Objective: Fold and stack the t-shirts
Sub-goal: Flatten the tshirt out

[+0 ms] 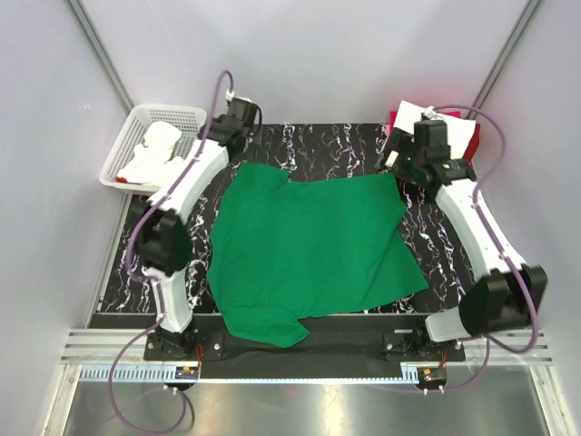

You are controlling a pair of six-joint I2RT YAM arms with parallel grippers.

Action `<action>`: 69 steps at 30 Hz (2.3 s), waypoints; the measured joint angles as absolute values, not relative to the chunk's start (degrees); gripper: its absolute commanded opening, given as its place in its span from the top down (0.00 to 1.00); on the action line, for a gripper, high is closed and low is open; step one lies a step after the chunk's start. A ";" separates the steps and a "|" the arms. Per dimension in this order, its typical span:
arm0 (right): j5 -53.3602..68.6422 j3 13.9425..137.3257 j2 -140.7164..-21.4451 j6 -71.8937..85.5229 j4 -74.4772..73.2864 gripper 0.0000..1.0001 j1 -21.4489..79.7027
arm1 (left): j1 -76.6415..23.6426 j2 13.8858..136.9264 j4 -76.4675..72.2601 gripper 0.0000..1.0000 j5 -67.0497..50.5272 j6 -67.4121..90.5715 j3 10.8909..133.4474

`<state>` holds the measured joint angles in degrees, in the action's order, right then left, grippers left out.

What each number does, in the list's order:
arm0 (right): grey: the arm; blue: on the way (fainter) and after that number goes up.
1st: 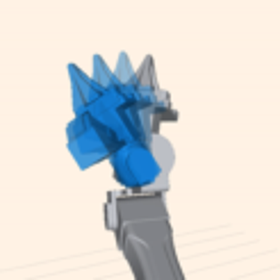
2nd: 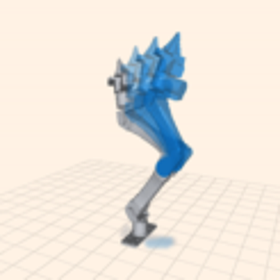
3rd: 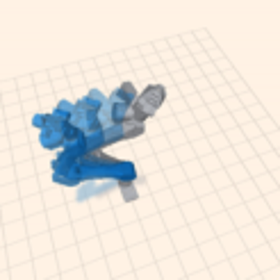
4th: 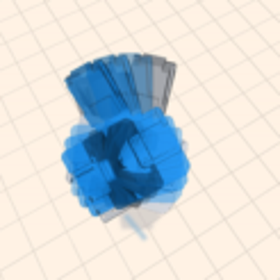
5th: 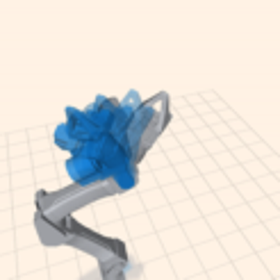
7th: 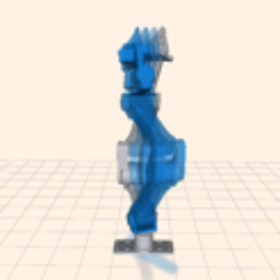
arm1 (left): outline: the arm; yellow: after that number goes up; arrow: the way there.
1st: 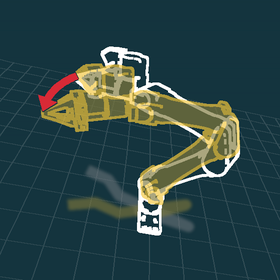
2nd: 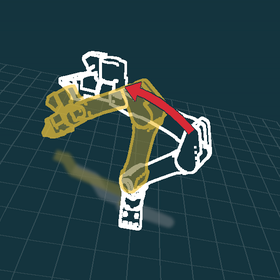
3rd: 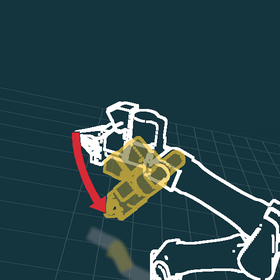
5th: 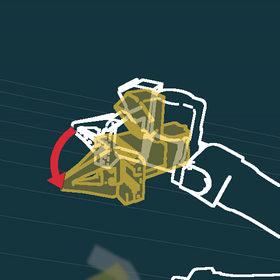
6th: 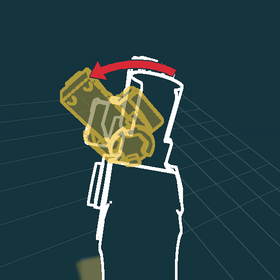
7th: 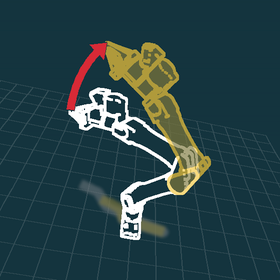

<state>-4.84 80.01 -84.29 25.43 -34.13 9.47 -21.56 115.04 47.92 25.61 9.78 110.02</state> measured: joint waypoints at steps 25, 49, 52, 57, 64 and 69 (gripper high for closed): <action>11.57 88.92 -118.56 22.90 -34.41 0.00 10.50 | -21.54 122.87 39.88 0.04 20.40 23.42 95.55; 21.78 137.64 -149.71 27.59 -46.13 0.00 10.48 | -11.88 150.43 45.74 0.01 19.75 12.29 143.59; 23.00 134.72 -148.24 28.23 -44.05 0.00 10.46 | -11.79 146.30 44.86 0.01 19.77 11.55 140.57; 24.77 129.21 -144.07 28.34 -43.75 0.00 10.48 | -13.61 128.97 45.71 0.01 19.94 13.63 127.17; 24.93 107.09 -122.91 28.21 -41.17 0.00 10.61 | -16.25 98.39 39.92 0.02 16.71 21.91 94.76; 24.60 81.54 -98.43 28.62 -36.23 0.00 12.75 | -15.68 101.06 37.12 0.05 12.99 25.43 82.24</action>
<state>24.60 81.54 -98.43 28.62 -36.23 12.75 -15.68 101.06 37.12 12.99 25.43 82.24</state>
